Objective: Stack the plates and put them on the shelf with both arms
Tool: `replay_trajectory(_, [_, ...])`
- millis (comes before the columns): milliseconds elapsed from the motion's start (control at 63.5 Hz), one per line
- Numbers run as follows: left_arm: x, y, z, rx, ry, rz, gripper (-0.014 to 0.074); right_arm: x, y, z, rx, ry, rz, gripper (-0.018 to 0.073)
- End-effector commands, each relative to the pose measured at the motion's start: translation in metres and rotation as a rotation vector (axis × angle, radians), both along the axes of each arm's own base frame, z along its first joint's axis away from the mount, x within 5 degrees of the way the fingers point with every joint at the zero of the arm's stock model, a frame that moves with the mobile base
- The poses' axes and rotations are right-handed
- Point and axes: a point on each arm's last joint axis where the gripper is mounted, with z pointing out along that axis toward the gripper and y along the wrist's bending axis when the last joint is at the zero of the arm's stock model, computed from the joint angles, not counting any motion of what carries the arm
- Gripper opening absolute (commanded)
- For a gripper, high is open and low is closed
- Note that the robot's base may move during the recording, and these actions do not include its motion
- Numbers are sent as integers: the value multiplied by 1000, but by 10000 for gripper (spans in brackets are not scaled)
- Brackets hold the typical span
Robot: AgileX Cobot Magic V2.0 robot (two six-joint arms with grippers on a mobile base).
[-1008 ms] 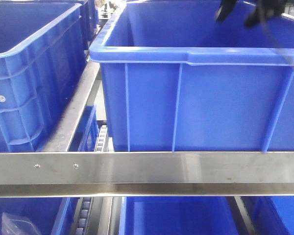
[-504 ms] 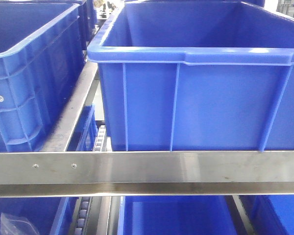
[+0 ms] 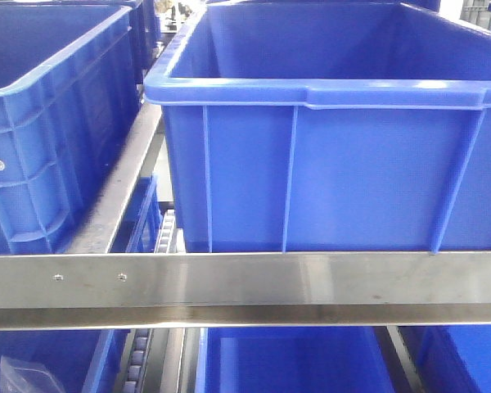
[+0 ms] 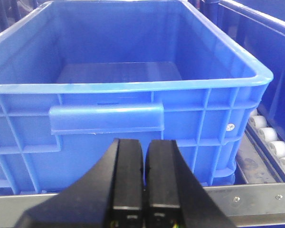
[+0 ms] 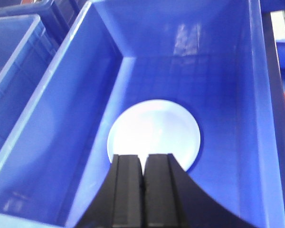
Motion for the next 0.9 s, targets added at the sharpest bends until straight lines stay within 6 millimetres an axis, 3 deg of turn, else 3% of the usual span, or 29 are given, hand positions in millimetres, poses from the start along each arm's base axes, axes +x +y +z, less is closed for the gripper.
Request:
replay_trajectory(0, [-1,0,1,-15,-81,-6,102,-5,-2,17,15,-100,-10,55])
replay_trajectory(882, [-1,0,1,-15,-81,-6,102,-4,1,17,-27,-125,3,55])
